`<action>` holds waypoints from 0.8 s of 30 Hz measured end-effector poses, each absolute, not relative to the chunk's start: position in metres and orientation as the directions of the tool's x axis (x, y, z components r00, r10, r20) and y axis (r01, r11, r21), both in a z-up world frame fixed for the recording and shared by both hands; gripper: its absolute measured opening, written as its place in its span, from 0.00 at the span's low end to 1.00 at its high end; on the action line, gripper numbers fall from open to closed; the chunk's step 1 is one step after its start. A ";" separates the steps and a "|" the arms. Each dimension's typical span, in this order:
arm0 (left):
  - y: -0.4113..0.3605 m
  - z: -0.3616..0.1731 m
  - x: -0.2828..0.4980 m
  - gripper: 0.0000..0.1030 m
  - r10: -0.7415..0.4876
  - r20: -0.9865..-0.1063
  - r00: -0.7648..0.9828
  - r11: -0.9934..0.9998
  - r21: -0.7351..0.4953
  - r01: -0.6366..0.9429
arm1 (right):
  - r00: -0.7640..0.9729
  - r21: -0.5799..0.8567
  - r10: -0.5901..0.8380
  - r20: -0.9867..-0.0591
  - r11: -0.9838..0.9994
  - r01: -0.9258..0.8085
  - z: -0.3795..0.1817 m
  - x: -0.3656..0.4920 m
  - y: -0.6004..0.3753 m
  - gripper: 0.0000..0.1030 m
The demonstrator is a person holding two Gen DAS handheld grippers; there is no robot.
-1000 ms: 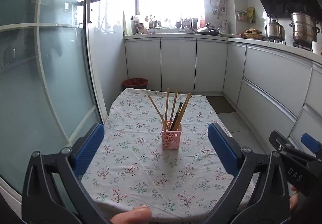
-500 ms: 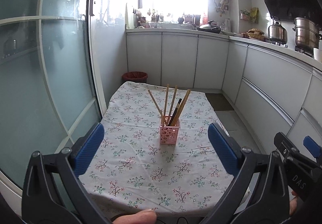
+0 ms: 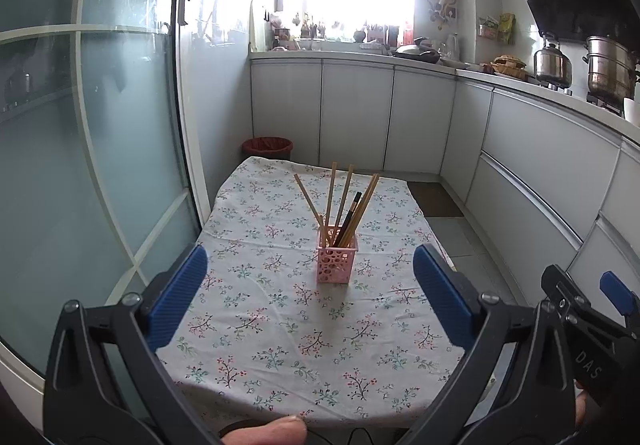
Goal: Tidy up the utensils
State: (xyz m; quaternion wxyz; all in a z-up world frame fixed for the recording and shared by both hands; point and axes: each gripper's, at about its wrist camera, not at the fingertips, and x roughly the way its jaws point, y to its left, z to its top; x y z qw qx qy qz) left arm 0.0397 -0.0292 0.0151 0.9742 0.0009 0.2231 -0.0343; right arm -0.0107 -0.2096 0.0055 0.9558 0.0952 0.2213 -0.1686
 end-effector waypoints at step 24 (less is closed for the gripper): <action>-0.028 0.016 0.042 0.99 -0.071 -0.447 0.892 0.997 -0.016 0.072 | 0.844 0.112 -0.269 -0.464 0.927 0.357 0.003 -0.009 -0.209 1.00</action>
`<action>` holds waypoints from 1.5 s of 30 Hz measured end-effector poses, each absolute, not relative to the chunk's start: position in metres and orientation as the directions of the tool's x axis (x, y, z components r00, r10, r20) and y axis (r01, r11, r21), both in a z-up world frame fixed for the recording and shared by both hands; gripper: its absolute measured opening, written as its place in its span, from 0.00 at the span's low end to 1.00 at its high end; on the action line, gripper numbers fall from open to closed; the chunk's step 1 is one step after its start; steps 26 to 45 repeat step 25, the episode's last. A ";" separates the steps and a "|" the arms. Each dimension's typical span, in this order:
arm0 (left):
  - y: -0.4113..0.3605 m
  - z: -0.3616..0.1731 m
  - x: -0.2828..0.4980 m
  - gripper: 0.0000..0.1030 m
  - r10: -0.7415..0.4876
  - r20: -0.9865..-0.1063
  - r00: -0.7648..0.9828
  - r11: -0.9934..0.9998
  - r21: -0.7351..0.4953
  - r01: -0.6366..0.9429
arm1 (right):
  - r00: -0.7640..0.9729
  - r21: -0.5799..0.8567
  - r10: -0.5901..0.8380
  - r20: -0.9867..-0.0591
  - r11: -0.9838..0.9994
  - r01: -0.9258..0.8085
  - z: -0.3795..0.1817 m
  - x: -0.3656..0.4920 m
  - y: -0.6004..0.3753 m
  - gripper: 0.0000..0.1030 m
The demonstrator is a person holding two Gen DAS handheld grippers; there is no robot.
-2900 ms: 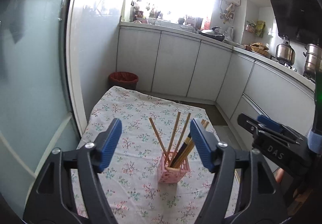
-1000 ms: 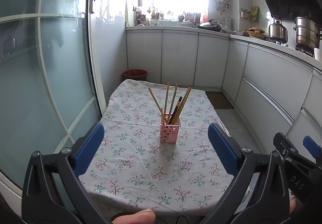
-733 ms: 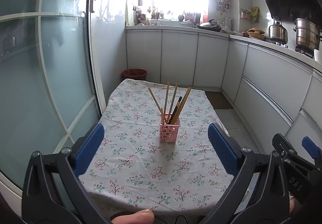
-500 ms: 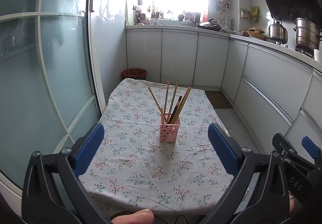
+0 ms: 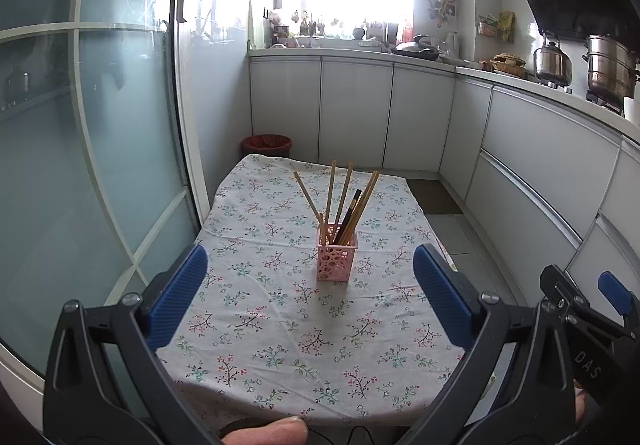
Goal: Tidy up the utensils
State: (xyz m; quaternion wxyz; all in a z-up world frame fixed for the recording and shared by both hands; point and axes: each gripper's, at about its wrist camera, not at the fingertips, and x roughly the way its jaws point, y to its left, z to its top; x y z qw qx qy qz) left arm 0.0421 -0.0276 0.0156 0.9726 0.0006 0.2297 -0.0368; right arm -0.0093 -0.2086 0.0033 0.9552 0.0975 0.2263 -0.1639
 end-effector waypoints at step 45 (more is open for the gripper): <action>-0.026 0.015 0.042 0.99 -0.081 -0.418 0.905 0.997 -0.021 0.080 | 0.846 0.117 -0.261 -0.466 0.929 0.351 0.003 -0.011 -0.209 1.00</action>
